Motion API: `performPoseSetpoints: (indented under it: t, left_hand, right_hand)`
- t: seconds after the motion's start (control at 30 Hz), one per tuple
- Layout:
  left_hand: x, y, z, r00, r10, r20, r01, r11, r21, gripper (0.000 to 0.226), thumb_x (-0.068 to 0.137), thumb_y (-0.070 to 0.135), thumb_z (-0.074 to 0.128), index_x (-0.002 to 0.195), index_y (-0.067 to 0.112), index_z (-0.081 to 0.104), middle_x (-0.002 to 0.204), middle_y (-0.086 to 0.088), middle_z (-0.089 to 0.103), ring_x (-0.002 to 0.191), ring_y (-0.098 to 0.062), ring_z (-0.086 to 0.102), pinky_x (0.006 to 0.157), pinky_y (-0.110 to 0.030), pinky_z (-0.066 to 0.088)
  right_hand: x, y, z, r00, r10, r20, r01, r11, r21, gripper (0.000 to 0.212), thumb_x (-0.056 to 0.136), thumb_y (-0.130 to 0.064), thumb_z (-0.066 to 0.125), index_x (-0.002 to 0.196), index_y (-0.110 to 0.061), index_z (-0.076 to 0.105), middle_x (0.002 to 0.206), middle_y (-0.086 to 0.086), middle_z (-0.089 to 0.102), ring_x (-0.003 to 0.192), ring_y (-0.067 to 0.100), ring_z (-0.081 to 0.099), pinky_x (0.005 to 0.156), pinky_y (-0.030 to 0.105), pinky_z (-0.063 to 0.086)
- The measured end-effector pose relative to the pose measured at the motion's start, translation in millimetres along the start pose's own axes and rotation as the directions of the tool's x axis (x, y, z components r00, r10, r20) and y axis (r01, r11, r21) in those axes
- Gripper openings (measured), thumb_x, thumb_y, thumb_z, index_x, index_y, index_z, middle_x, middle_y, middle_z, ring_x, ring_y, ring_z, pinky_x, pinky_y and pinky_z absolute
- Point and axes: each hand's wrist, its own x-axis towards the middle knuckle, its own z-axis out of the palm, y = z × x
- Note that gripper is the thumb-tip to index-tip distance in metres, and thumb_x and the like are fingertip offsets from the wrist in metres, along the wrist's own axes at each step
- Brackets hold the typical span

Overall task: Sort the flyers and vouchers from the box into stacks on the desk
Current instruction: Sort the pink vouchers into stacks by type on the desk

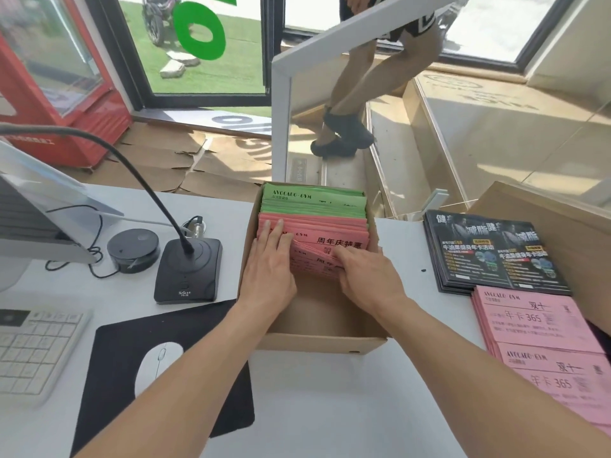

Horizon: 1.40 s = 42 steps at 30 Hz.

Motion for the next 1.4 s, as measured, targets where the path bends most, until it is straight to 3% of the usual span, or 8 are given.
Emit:
performPoseSetpoints:
  t: [0.17, 0.3, 0.47, 0.77, 0.93, 1.07, 1.23, 1.4]
  left_hand:
    - [2, -1, 1, 0.999, -0.003, -0.036, 0.002, 1.0, -0.024, 0.061, 0.09, 0.001, 0.059, 0.147, 0.012, 0.041, 0.167, -0.005, 0.017, 0.156, -0.021, 0.003, 0.127, -0.04, 0.006]
    - [3, 1, -2, 1.0, -0.002, -0.006, 0.002, 1.0, -0.018, 0.061, 0.092, 0.011, 0.062, 0.149, 0.014, 0.038, 0.168, -0.005, 0.014, 0.156, -0.021, 0.0, 0.127, -0.042, 0.002]
    - [0, 3, -2, 1.0, -0.014, 0.009, 0.014, 1.0, -0.014, 0.069, 0.092, 0.018, 0.064, 0.154, 0.017, 0.033, 0.169, -0.002, 0.01, 0.156, -0.02, -0.003, 0.127, -0.043, 0.004]
    - [1, 0, -1, 0.999, -0.02, 0.033, 0.02, 1.0, 0.015, 0.079, 0.093, 0.02, 0.063, 0.16, 0.021, 0.021, 0.169, -0.001, 0.004, 0.156, -0.02, -0.006, 0.127, -0.044, 0.008]
    - [3, -2, 3, 1.0, -0.003, 0.009, 0.002, 0.999, 0.049, 0.078, 0.094, 0.013, 0.057, 0.161, 0.022, 0.018, 0.169, -0.003, 0.005, 0.156, -0.021, -0.005, 0.127, -0.044, 0.002]
    - [5, -5, 8, 0.998, 0.024, -0.055, -0.02, 0.998, 0.068, 0.069, 0.096, 0.008, 0.052, 0.159, 0.019, 0.026, 0.168, -0.006, 0.014, 0.156, -0.024, 0.003, 0.127, -0.045, 0.0]
    - [4, -4, 7, 0.998, 0.031, -0.051, -0.027, 0.997, 0.077, 0.073, 0.092, 0.014, 0.06, 0.158, 0.018, 0.027, 0.168, -0.005, 0.014, 0.156, -0.023, 0.002, 0.127, -0.044, -0.003]
    - [5, -1, -11, 0.967, 0.102, -0.235, -0.111, 0.994, -0.023, 0.054, 0.083, 0.01, 0.073, 0.135, 0.012, 0.056, 0.159, -0.011, 0.037, 0.155, -0.027, 0.014, 0.126, -0.051, 0.003]
  right_hand:
    - [1, 1, 1, 1.0, 0.018, -0.001, -0.018, 0.999, 0.03, 0.027, 0.089, -0.013, 0.056, 0.113, -0.027, 0.059, 0.098, -0.007, 0.07, 0.089, 0.023, 0.067, 0.067, 0.036, 0.05]
    - [2, 5, 3, 0.983, 0.037, -0.182, -0.018, 0.995, 0.101, 0.045, 0.077, -0.004, 0.071, 0.117, -0.024, 0.069, 0.102, -0.003, 0.07, 0.095, 0.025, 0.062, 0.077, 0.04, 0.054]
    - [2, 7, 3, 0.967, -0.061, -0.248, 0.08, 0.995, 0.068, 0.04, 0.077, -0.006, 0.074, 0.114, -0.024, 0.075, 0.101, -0.001, 0.069, 0.094, 0.026, 0.06, 0.08, 0.043, 0.052]
    - [1, 6, 1, 0.973, -0.057, -0.224, 0.064, 0.998, 0.02, 0.023, 0.084, -0.018, 0.074, 0.103, -0.031, 0.078, 0.105, -0.006, 0.071, 0.097, 0.023, 0.061, 0.077, 0.039, 0.049]
    - [-4, -1, -8, 0.996, -0.066, 0.065, 0.063, 0.997, 0.039, 0.035, 0.09, -0.017, 0.055, 0.123, -0.026, 0.049, 0.097, -0.002, 0.072, 0.085, 0.033, 0.066, 0.069, 0.038, 0.041]
    - [-2, -1, -9, 0.997, 0.027, 0.075, -0.034, 0.995, 0.097, 0.066, 0.092, -0.016, 0.052, 0.151, -0.031, 0.028, 0.101, 0.0, 0.071, 0.088, 0.035, 0.066, 0.077, 0.042, 0.049]
    - [-1, 3, -5, 0.999, 0.044, 0.032, -0.049, 0.978, 0.204, 0.053, 0.092, -0.018, 0.055, 0.142, -0.034, 0.049, 0.124, -0.007, 0.065, 0.105, 0.026, 0.065, 0.085, 0.041, 0.052]
    - [-8, 6, -24, 0.989, -0.027, -0.144, 0.057, 0.976, 0.21, 0.048, 0.085, -0.009, 0.063, 0.123, -0.038, 0.063, 0.107, -0.012, 0.065, 0.079, 0.024, 0.069, 0.062, 0.039, 0.056]
